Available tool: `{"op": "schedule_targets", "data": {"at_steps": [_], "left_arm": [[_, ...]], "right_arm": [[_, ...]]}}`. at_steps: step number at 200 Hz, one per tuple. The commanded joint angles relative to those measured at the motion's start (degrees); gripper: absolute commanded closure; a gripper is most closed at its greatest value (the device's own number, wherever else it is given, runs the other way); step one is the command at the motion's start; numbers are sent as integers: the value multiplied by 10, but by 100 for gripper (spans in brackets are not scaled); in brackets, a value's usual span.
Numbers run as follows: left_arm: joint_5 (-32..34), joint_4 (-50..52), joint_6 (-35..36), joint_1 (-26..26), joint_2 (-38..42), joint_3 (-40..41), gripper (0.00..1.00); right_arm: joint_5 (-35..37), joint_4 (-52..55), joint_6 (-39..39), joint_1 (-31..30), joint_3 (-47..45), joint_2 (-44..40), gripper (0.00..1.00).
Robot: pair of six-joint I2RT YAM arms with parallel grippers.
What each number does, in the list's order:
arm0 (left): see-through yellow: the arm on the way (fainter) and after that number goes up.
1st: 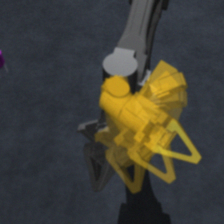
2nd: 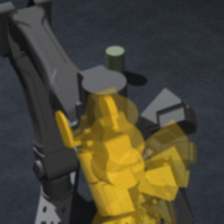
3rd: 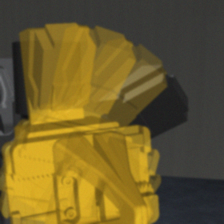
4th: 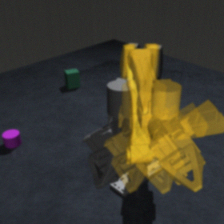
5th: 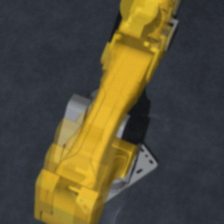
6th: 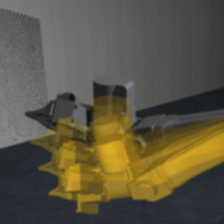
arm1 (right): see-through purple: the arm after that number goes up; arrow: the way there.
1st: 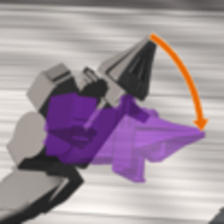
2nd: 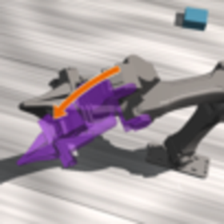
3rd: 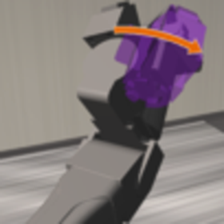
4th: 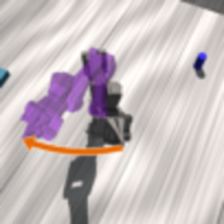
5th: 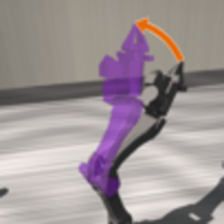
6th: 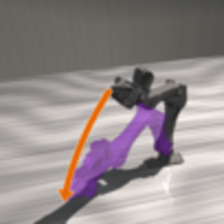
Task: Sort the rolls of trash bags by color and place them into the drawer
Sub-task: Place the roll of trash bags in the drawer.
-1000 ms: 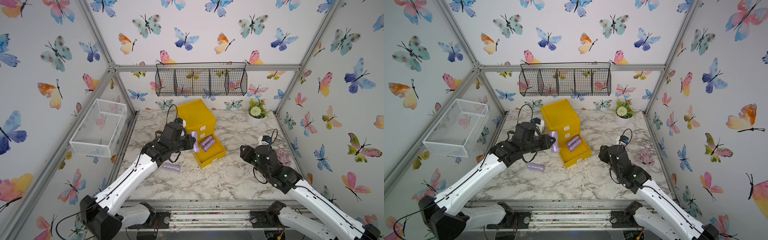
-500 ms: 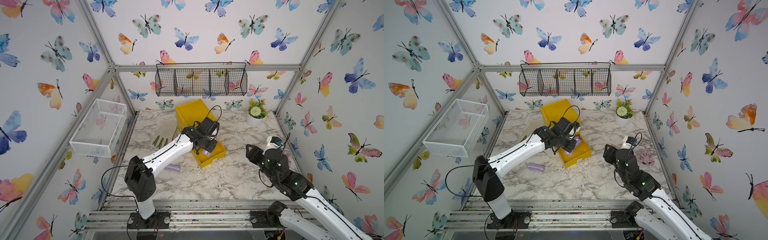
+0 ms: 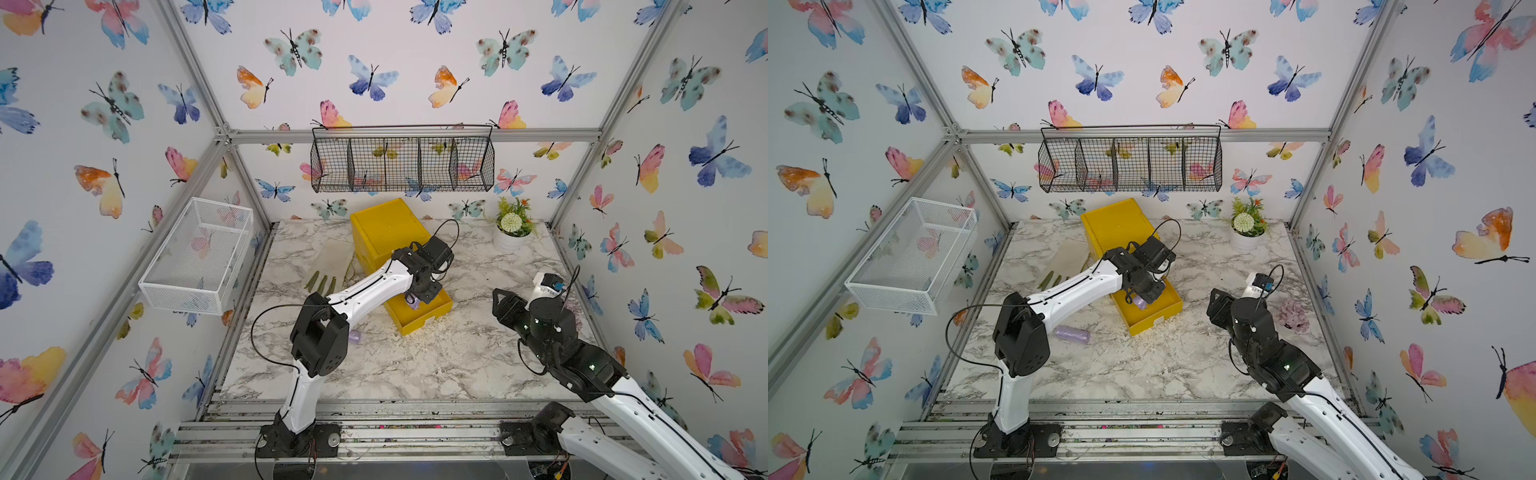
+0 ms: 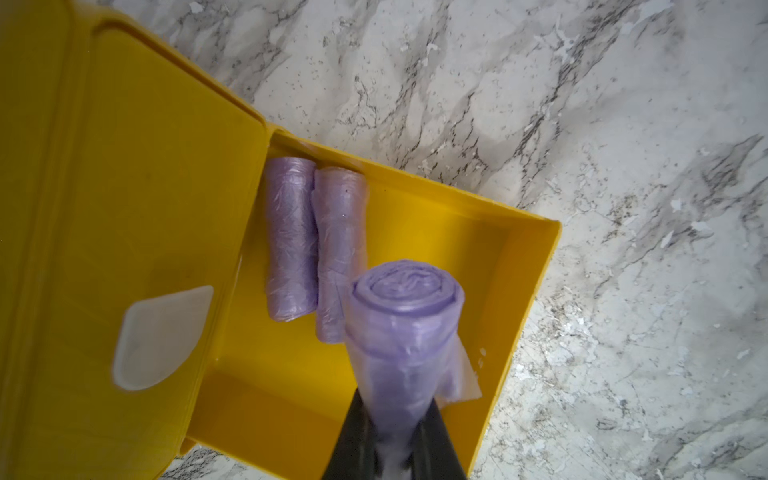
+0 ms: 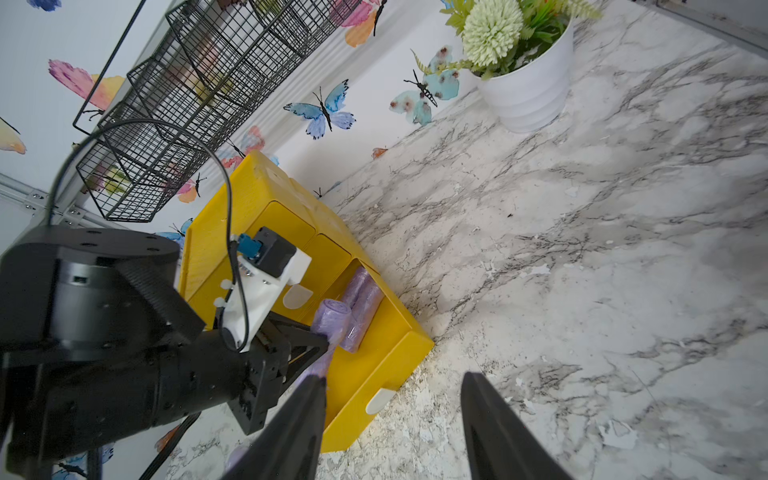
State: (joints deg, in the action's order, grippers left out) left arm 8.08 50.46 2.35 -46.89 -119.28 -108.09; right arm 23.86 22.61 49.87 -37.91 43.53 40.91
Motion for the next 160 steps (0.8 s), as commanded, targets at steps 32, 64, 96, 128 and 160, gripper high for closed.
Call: {"op": "schedule_targets", "data": {"at_steps": [32,64,96,128,160], "left_arm": [[14,9,-15,-2,-64,-47,93],[7,9,-29,-2,-87,-60,92],[13,13,-38,-1,-109,-75,89],[16,21,-40,0,-133,-95,87],[32,33,-42,1,-154,-115,84]], "right_arm": [[15,30,-2,2,-10,-17,43],[15,33,-2,2,-9,-19,43],[14,31,0,2,-12,-19,43],[13,31,1,2,-13,-17,42],[14,31,1,2,-13,-17,43]]}}
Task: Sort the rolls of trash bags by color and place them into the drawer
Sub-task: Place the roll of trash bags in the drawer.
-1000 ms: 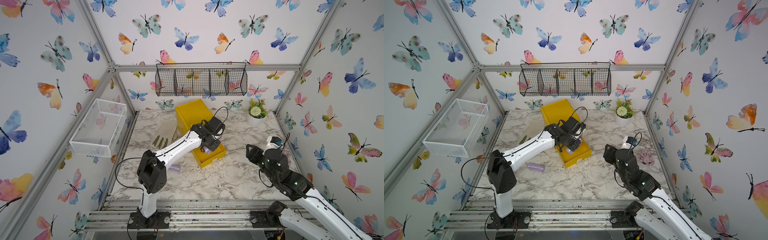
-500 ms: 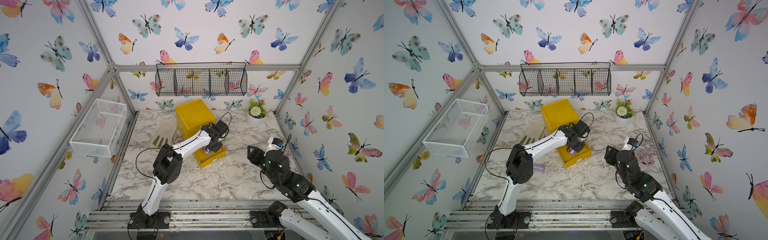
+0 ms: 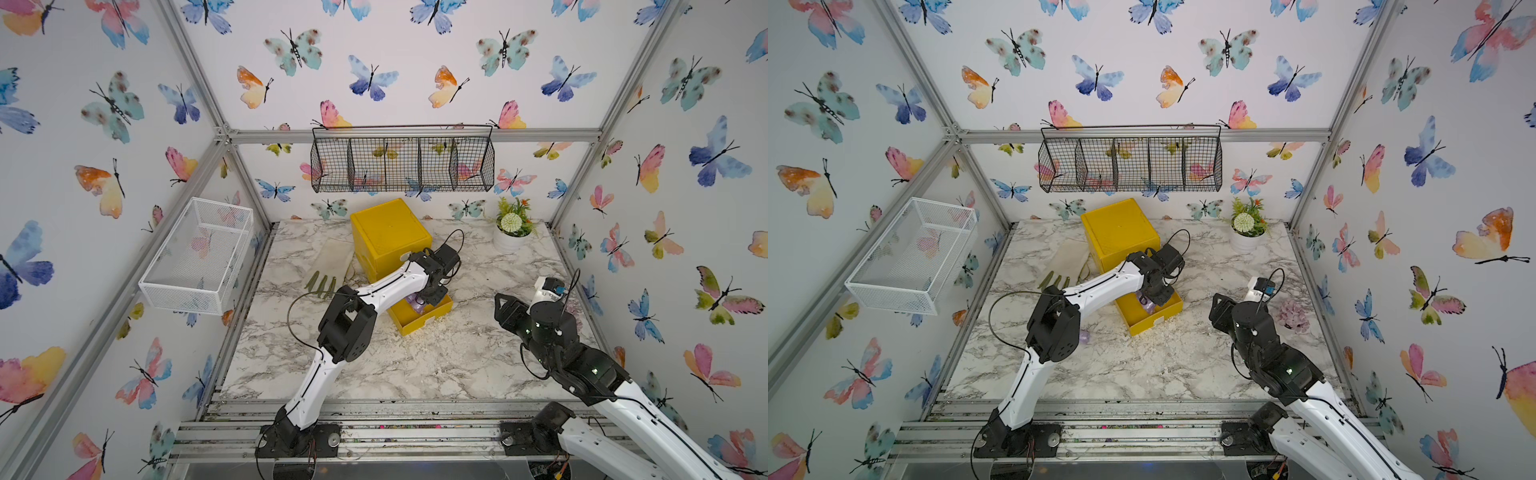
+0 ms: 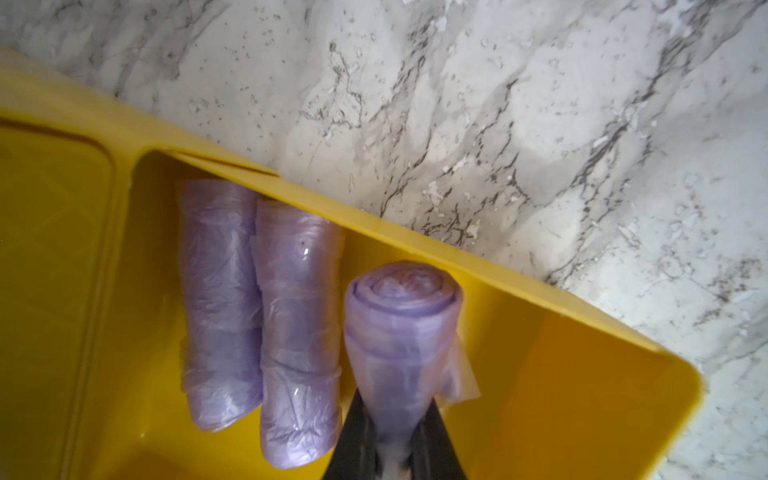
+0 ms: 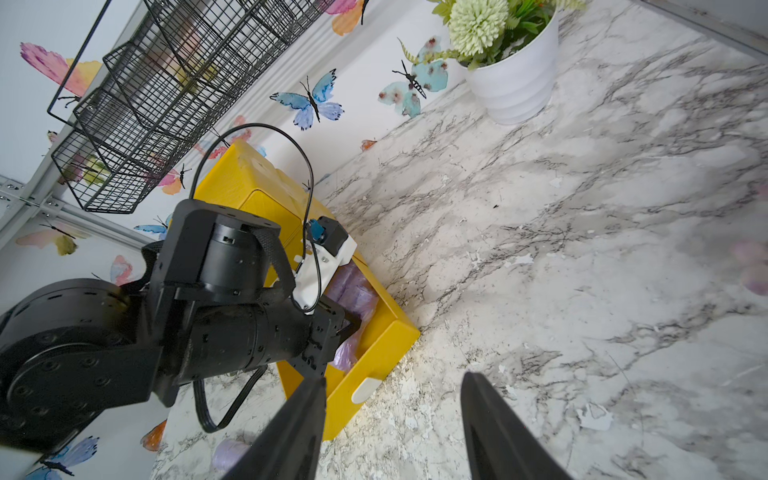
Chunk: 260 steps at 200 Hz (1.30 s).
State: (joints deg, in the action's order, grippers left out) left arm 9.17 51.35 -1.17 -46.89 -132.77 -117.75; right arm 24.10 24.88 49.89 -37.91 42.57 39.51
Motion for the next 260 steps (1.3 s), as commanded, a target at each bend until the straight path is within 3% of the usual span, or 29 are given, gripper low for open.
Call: {"op": "schedule_targets", "data": {"at_steps": [1,66,107,157,208,260], "left_arm": [[22,25,-6,1,-20,-18,84],[57,14,-11,3,1,-10,59],[54,9,-10,1,33,-2,58],[40,-20,-21,-10,139,38,57],[116,-30,-74,-8,269,140,53],[138,-90,-140,37,466,333,52]], "right_arm": [[11,8,0,2,-4,-2,43],[4,2,-1,2,-3,5,42],[2,2,-1,2,-2,5,41],[-3,3,-2,2,2,7,41],[-10,-4,-2,2,1,11,41],[-60,-39,-56,2,6,29,41]]}}
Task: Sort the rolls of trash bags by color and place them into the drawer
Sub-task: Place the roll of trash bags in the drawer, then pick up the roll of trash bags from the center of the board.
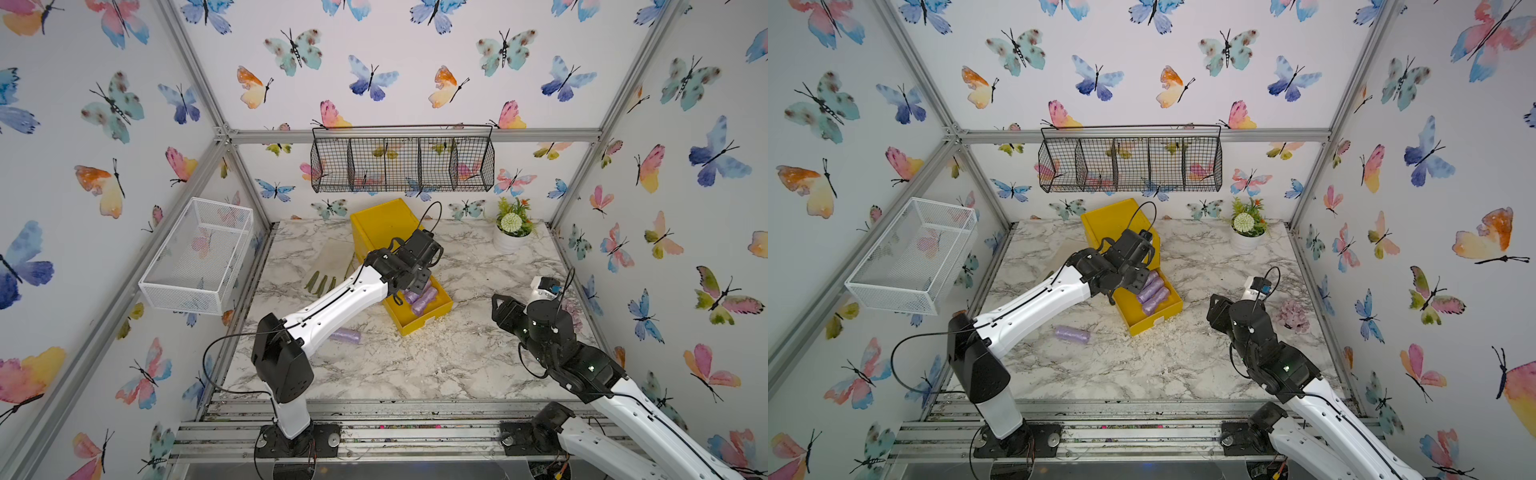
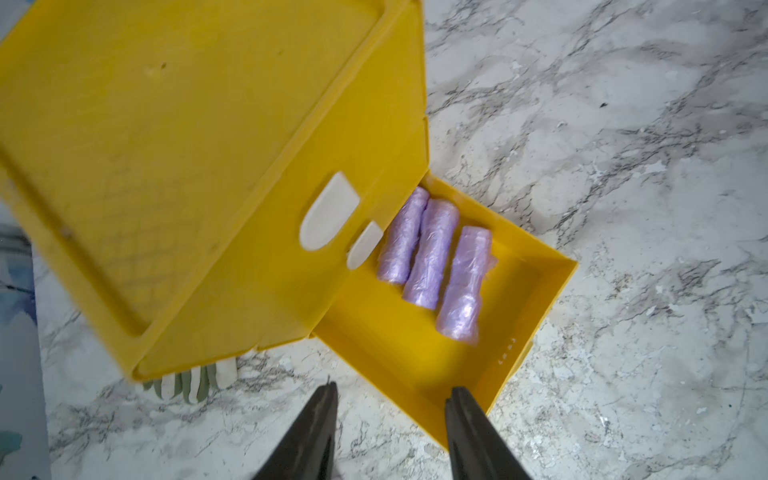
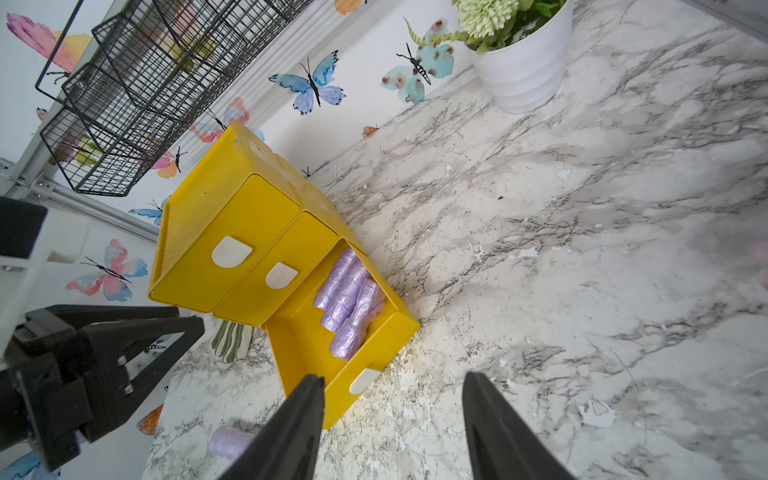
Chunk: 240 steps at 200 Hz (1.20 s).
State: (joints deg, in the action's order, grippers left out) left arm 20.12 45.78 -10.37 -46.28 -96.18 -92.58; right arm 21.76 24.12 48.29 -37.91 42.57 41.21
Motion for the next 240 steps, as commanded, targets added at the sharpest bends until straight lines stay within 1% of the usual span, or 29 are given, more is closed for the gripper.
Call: {"op": "schedule_targets", "data": {"at_steps": [1,27,45,59,68,90,98,106,133,159,186,207,240], "left_arm": [[29,-37,-49,32,105,85,51],[10,-111,-66,87,241,199,45],[-7,-168,-77,133,334,268,43],[-21,-189,-91,172,391,298,39],[-23,-192,-106,200,417,310,37],[-44,-179,-126,258,451,316,35],[-48,-172,-132,275,458,316,35],[-49,-164,-134,286,463,314,34],[-17,-152,-138,297,493,314,31],[13,-157,-151,298,535,327,26],[22,-155,-161,298,558,338,25],[25,-153,-166,300,568,347,25],[26,-157,-167,299,577,354,24]], "right_arm": [[-38,-33,-42,2,6,13,41],[-106,-66,-92,2,30,73,41],[-188,-81,-130,0,71,158,43],[-241,-86,-158,-15,115,235,43],[-231,-85,-178,-49,149,280,43],[-156,-49,-240,-153,262,401,42],[-149,-37,-259,-177,303,443,41],[-157,-32,-275,-194,337,480,41],[-198,-34,-313,-223,426,585,41],[-232,19,-346,-237,543,698,39],[-252,63,-369,-242,642,807,36],[-260,93,-380,-243,697,869,35],[-275,114,-394,-245,746,925,33]]}}
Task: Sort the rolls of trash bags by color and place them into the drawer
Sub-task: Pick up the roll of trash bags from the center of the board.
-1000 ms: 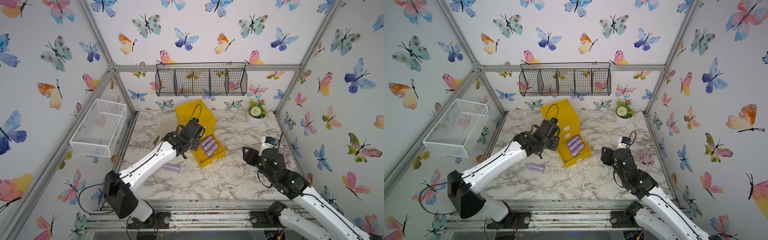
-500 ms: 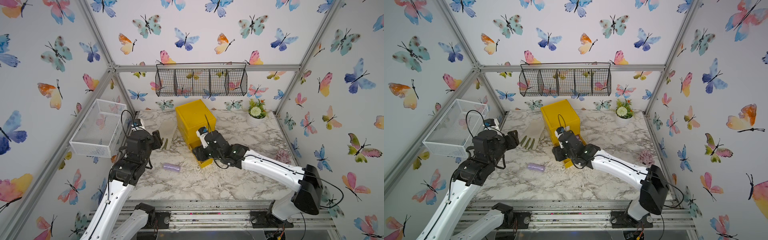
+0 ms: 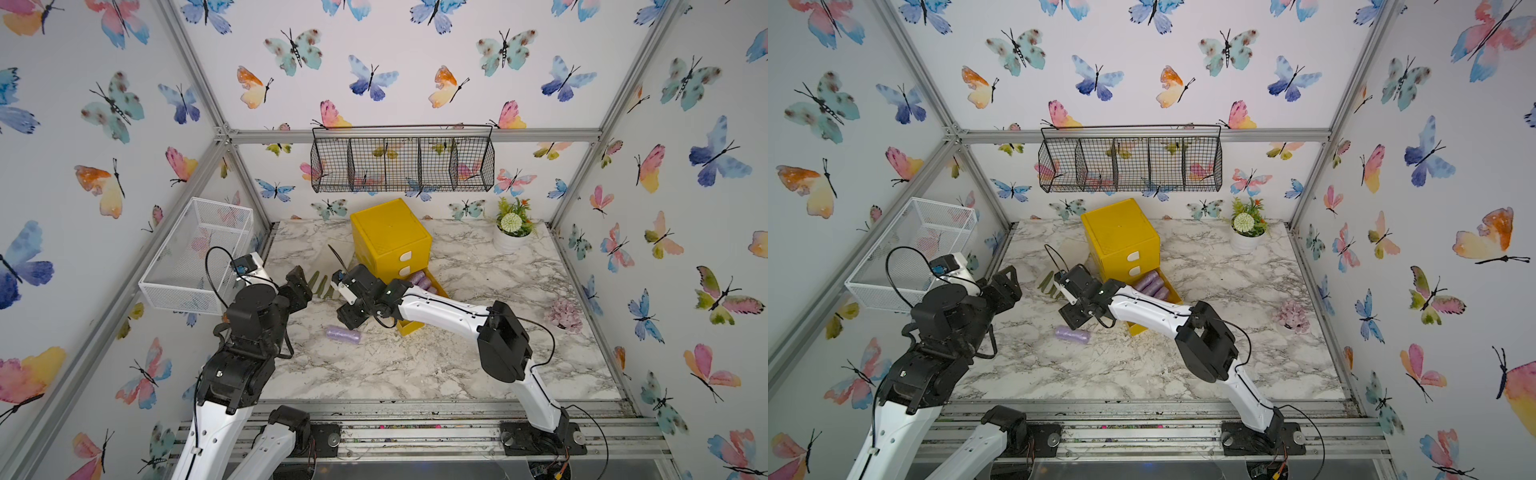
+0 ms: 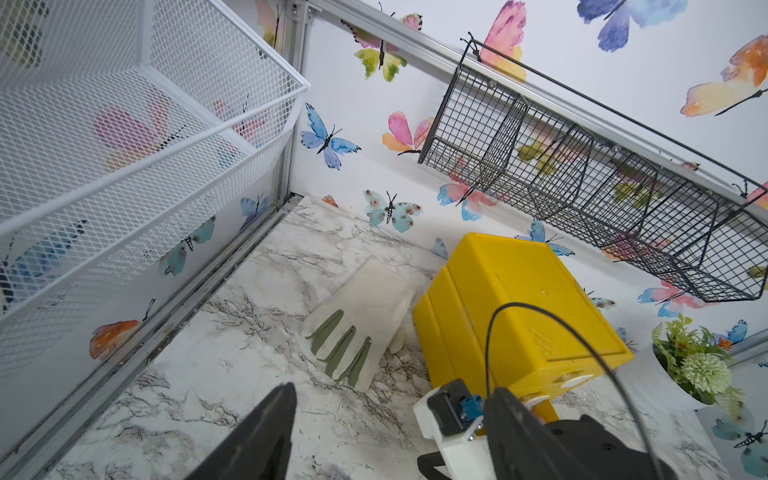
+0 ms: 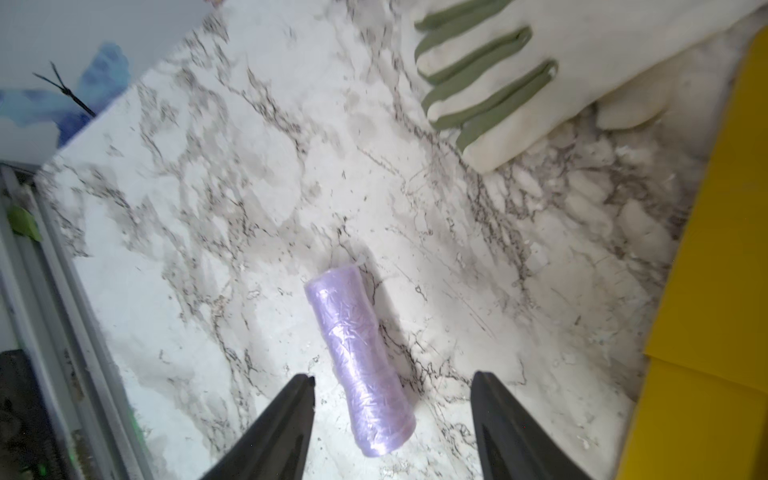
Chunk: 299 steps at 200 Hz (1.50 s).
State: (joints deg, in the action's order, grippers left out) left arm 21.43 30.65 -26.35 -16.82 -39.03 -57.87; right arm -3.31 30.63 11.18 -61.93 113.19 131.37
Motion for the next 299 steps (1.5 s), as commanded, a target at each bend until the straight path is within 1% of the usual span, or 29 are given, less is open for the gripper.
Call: {"op": "schedule_targets", "data": {"at_steps": [1,30,62,148,165,202,262,283,299], "left_arm": [[13,-6,-7,5,5,8,24],[5,-6,-9,5,2,12,22],[0,-8,-11,5,0,18,21],[-15,-11,-11,5,-9,22,20],[-17,-10,-10,5,-9,21,20],[-16,-6,-9,5,-8,21,19],[-12,-1,-6,5,-6,18,18],[-10,1,-7,5,-3,17,18],[-7,2,-6,5,0,15,18]], "right_arm": [[-25,49,-23,-5,41,25,32],[-43,70,-36,-11,71,56,30],[-45,77,-48,-19,73,69,27],[-8,81,-53,-25,77,91,31],[-3,80,-53,-25,76,93,36],[5,66,-48,-25,58,83,53],[11,61,-43,-25,45,68,67],[12,51,-41,-24,27,31,71],[14,43,-37,-25,2,-16,72]]}}
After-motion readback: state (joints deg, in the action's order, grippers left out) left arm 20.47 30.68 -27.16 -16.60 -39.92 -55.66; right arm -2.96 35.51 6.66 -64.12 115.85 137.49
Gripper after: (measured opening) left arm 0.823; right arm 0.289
